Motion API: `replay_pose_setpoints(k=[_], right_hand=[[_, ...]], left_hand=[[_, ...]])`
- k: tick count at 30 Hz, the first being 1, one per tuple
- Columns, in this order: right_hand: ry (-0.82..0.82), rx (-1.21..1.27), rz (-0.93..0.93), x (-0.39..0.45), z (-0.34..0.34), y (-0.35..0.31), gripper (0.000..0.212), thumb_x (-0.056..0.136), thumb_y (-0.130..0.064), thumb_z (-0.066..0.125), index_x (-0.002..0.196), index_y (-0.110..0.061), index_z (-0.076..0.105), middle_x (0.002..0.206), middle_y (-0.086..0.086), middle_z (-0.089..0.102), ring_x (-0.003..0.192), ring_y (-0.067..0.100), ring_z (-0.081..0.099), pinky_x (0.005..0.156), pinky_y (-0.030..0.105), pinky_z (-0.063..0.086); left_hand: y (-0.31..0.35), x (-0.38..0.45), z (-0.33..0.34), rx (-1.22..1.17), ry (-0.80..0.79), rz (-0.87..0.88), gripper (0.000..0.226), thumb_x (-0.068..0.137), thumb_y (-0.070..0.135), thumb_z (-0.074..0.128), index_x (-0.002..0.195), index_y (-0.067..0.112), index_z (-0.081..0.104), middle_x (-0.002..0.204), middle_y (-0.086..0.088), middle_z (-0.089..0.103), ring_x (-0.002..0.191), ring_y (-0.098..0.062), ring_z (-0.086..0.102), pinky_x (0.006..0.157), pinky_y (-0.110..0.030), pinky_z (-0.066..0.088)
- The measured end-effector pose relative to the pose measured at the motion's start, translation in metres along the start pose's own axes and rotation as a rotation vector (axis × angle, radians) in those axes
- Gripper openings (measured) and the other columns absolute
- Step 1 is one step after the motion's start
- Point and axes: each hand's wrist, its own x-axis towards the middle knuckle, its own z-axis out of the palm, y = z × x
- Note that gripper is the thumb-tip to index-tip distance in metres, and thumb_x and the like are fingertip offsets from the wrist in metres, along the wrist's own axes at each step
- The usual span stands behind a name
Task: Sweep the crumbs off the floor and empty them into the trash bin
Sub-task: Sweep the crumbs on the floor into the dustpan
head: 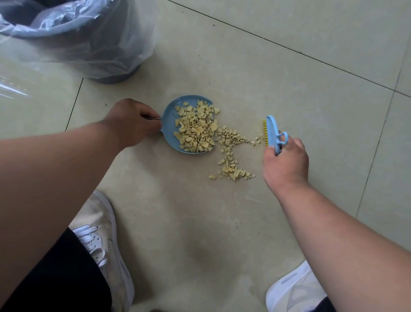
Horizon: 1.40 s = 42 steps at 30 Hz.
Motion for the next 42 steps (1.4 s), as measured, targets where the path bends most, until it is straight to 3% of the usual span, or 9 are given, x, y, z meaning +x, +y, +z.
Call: replay_pose_setpoints(k=[9,14,19,22,25,29,35,37,42], right_hand=[[-0.109,0.143,-0.12,-0.019,0.032,-0.039,0.034,0.092,-0.015,0.06,0.125,-0.019,0.066,0.101,0.001,0.051,0.075,0.007,0.05,0.065,0.018,0.038],[-0.19,0.133,-0.174,-0.03,0.049,-0.068,0.043,0.089,-0.02,0.064,0.132,-0.023,0.062,0.113,0.002,0.053,0.09,0.021,0.059,0.083,0.03,0.052],[-0.263,0.099,-0.217,-0.041,0.063,-0.083,0.05,0.089,-0.025,0.066,0.138,-0.025,0.058,0.127,0.003,0.051,0.103,0.027,0.061,0.093,0.04,0.055],[-0.242,0.11,-0.229,-0.044,0.062,-0.087,0.046,0.09,-0.022,0.065,0.135,-0.021,0.06,0.123,0.005,0.052,0.099,0.027,0.06,0.088,0.037,0.054],[-0.152,0.118,-0.213,-0.036,0.049,-0.083,0.029,0.093,-0.015,0.057,0.122,-0.013,0.064,0.108,0.005,0.053,0.083,0.023,0.058,0.067,0.027,0.046],[-0.018,0.083,-0.176,-0.015,0.022,-0.063,0.019,0.096,-0.012,0.053,0.111,-0.006,0.065,0.101,0.005,0.054,0.07,0.011,0.052,0.062,0.015,0.042],[0.041,-0.013,-0.072,0.018,0.002,-0.023,0.023,0.093,-0.011,0.053,0.11,-0.006,0.068,0.1,0.004,0.048,0.082,0.024,0.049,0.071,0.021,0.03],[0.011,0.011,-0.062,0.02,0.002,-0.021,0.028,0.094,-0.012,0.052,0.116,-0.011,0.068,0.102,0.003,0.048,0.082,0.024,0.052,0.073,0.024,0.035],[-0.079,0.012,-0.199,0.023,0.015,-0.033,0.035,0.096,-0.014,0.05,0.124,-0.023,0.069,0.103,0.0,0.049,0.083,0.023,0.054,0.069,0.027,0.039]], left_hand=[[0.012,0.003,0.014,0.056,-0.055,0.034,0.006,0.087,0.03,0.085,0.088,0.025,0.085,0.049,0.018,0.063,0.053,-0.013,0.056,0.059,-0.028,0.049],[0.011,0.0,0.018,0.058,-0.061,0.029,0.008,0.087,0.03,0.086,0.089,0.023,0.085,0.05,0.017,0.064,0.053,-0.013,0.057,0.057,-0.028,0.049],[0.012,-0.004,0.02,0.057,-0.076,0.047,0.008,0.087,0.028,0.086,0.089,0.021,0.085,0.072,-0.008,0.074,0.044,-0.014,0.057,0.043,-0.019,0.049],[0.012,-0.005,0.019,0.051,-0.08,0.059,0.008,0.088,0.026,0.085,0.09,0.018,0.085,0.077,-0.012,0.075,0.043,-0.013,0.058,0.044,-0.021,0.05],[0.008,-0.002,0.018,0.067,-0.068,0.055,0.01,0.087,0.029,0.085,0.092,0.02,0.086,0.077,-0.01,0.076,0.055,-0.019,0.063,0.058,-0.032,0.057],[0.002,0.003,0.015,0.038,-0.044,0.036,0.009,0.087,0.031,0.085,0.093,0.024,0.086,0.076,-0.001,0.074,0.062,-0.018,0.062,0.063,-0.033,0.058],[0.0,0.001,0.008,-0.022,-0.03,0.01,0.016,0.089,0.028,0.085,0.102,0.019,0.087,0.074,0.004,0.071,0.063,-0.01,0.057,0.06,-0.023,0.047],[0.001,0.0,0.003,-0.038,-0.03,-0.002,0.015,0.089,0.027,0.086,0.102,0.019,0.087,0.073,0.004,0.071,0.062,-0.01,0.056,0.059,-0.023,0.047],[0.0,-0.002,-0.007,-0.035,-0.035,-0.018,0.013,0.088,0.024,0.087,0.1,0.019,0.086,0.076,0.002,0.071,0.063,-0.009,0.058,0.058,-0.022,0.046]])
